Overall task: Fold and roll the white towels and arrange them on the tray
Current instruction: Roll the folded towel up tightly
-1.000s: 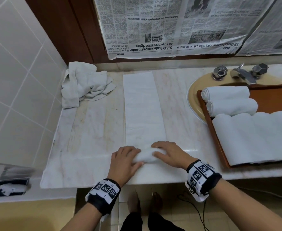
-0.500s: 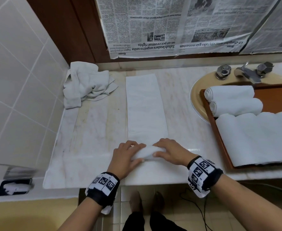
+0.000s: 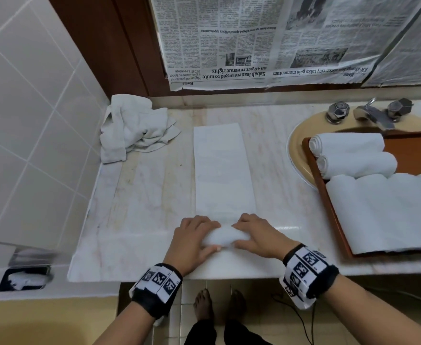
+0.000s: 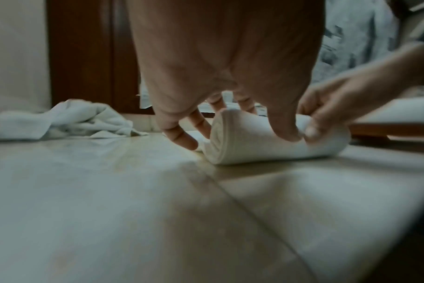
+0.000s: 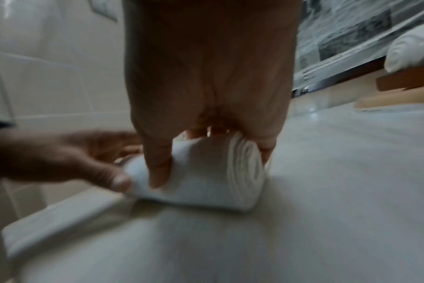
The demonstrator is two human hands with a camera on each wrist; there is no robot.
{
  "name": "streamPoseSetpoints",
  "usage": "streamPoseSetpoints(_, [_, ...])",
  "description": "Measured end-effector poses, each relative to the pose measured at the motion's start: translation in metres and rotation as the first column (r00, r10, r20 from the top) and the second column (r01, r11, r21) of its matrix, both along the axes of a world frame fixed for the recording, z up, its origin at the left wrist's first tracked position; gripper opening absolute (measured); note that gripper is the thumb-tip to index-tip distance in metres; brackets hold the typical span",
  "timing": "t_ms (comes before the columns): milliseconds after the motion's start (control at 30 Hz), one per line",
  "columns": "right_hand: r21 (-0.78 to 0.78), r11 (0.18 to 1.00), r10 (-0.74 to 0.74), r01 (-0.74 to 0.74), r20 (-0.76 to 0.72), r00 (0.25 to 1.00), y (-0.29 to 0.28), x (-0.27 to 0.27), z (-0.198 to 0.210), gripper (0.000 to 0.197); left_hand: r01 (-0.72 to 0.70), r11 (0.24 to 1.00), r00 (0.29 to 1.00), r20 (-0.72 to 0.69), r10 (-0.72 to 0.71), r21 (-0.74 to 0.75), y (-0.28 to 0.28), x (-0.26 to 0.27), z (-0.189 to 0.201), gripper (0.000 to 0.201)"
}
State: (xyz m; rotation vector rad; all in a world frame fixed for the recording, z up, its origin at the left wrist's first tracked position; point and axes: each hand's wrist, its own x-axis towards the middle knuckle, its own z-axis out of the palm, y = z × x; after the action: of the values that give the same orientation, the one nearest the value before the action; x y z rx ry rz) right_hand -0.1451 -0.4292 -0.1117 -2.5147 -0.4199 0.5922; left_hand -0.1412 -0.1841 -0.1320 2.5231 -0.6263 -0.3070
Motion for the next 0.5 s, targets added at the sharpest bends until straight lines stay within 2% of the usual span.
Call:
streamPoseSetpoints(100, [-0.006,1.0,0.013,-0.013,-0.065,0.998,0.001,0.002,0.006,0.06,-0.068,0.997,0.997,-0.023,0.067,-0.035,0.003,-0.008,-0.004,0.059])
streamPoseSetpoints(167, [-0.074,0.997,0.01,-0.004,0.071,0.997,0.002,-0.005,0.007,0.055,-0.107,0.991,0.986,-0.138,0.096,-0.079,0.003,-0.005,-0.004,0.058])
streamPoseSetpoints(233, [-0.169,0.983,0.112,-0.069,0.259,0.959,0.005,-0.018,0.004,0.054,-0.102,0.988,0.977,-0.2,0.078,-0.112,0.004,0.004,-0.003,0.043])
streamPoseSetpoints(333, [-0.199,0.976,0.149,-0.087,0.321,0.935,0.009,-0.03,-0.008,0.053,-0.108,0.985,0.969,-0.235,0.074,-0.136,0.004,0.015,-0.001,0.027])
streamPoseSetpoints(400, [-0.098,0.994,0.066,-0.04,0.283,0.957,0.012,-0.025,-0.007,0.048,-0.114,0.984,0.972,-0.222,0.082,-0.139,0.004,0.016,-0.001,0.035])
streamPoseSetpoints(500, [0.059,0.996,-0.068,0.068,-0.003,0.998,0.01,-0.009,0.005,0.045,-0.03,0.993,0.993,-0.118,0.016,-0.113,0.004,0.007,0.002,0.054])
